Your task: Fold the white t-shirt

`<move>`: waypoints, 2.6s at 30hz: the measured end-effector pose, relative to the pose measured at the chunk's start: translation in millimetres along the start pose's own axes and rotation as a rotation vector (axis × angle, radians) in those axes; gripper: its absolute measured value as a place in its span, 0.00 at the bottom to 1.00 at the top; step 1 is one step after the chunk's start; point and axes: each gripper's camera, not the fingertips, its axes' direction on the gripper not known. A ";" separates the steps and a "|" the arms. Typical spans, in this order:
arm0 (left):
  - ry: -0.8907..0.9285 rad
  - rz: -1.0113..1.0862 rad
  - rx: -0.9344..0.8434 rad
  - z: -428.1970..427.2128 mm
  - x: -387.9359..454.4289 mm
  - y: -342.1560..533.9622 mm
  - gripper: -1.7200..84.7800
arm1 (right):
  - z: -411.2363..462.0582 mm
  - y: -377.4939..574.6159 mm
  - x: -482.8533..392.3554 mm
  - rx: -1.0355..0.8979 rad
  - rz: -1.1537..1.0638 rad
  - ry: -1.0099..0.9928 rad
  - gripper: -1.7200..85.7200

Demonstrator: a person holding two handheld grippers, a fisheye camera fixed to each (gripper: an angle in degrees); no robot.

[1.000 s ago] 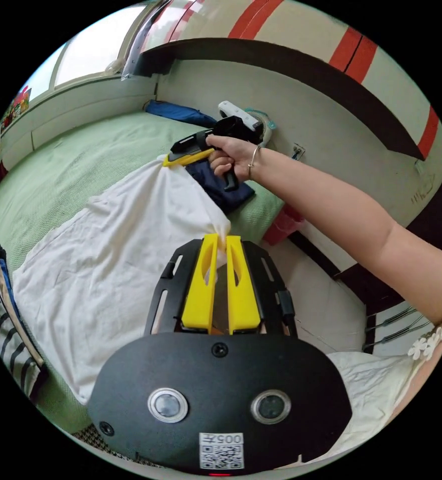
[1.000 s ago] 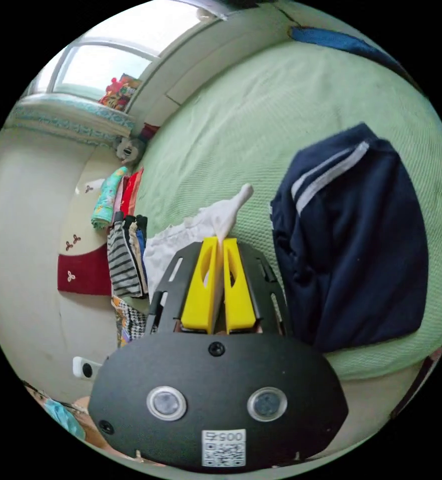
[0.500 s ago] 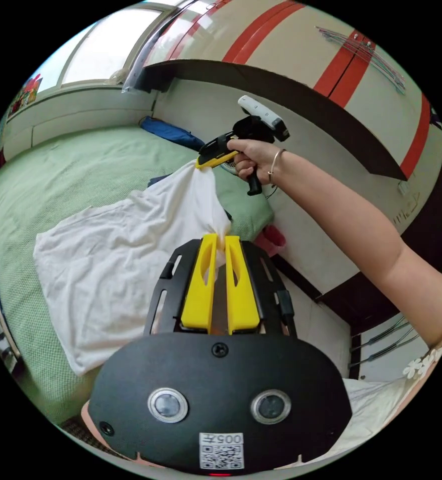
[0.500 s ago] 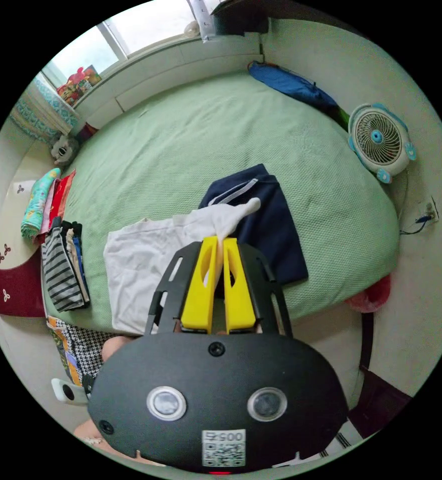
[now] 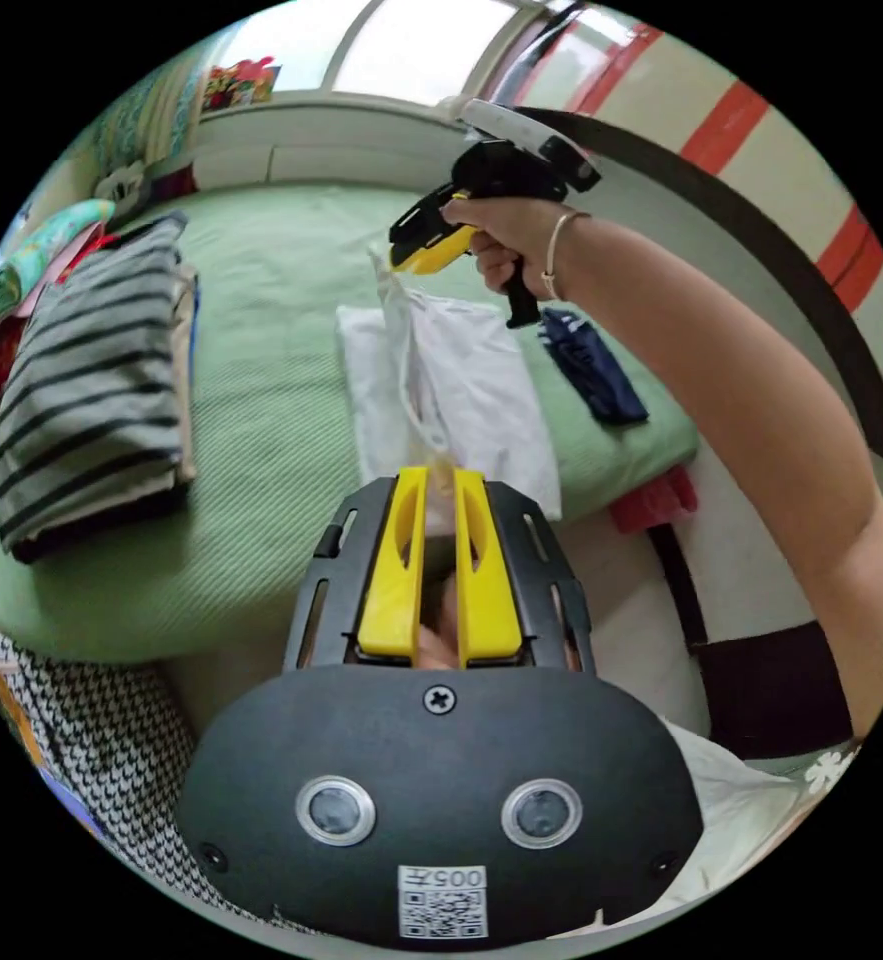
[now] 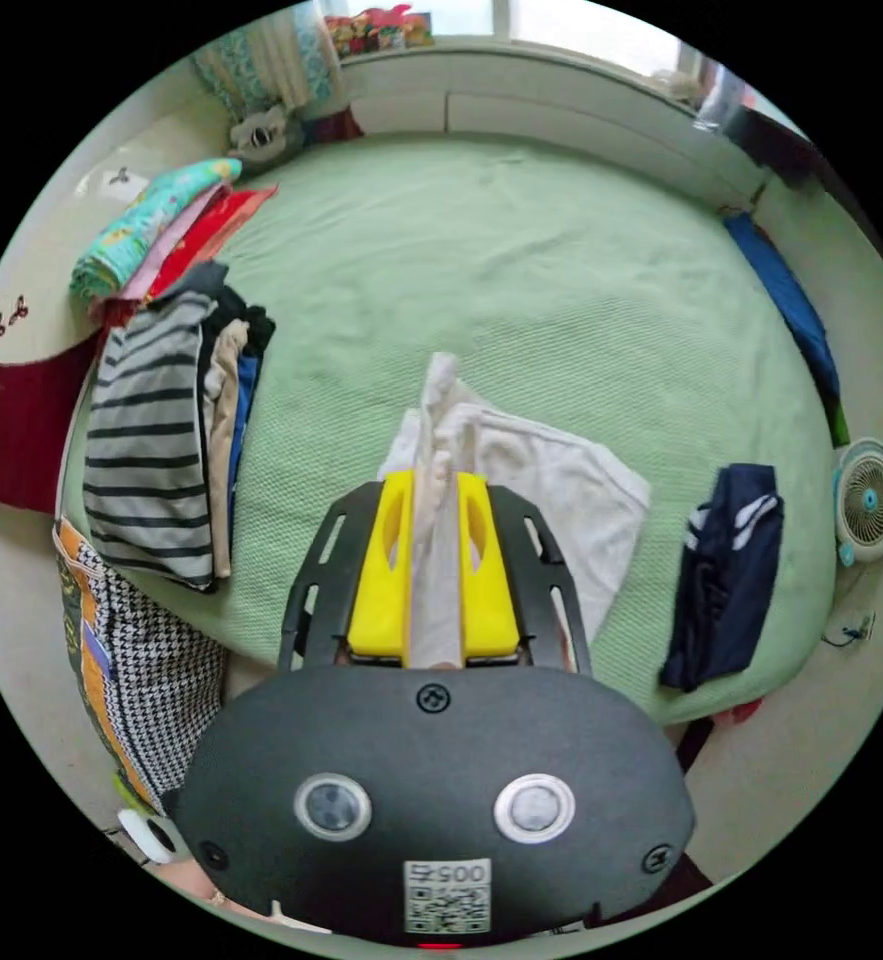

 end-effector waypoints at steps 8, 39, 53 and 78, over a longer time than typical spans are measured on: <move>0.019 -0.007 -0.028 5.1 -48.0 1.4 0.11 | 27.9 52.2 -13.8 0.067 -0.151 -0.094 0.08; 0.006 -0.027 -0.182 67.2 -66.0 -14.2 0.19 | 113.4 137.4 109.9 0.181 -0.054 -0.090 0.23; 0.066 0.012 -0.190 44.6 -72.0 -24.2 0.10 | 159.2 142.5 56.4 0.228 -0.078 0.019 0.03; -0.053 0.023 0.297 -294.1 -133.0 56.2 0.09 | -85.2 227.1 -186.5 0.669 -0.383 -0.047 0.01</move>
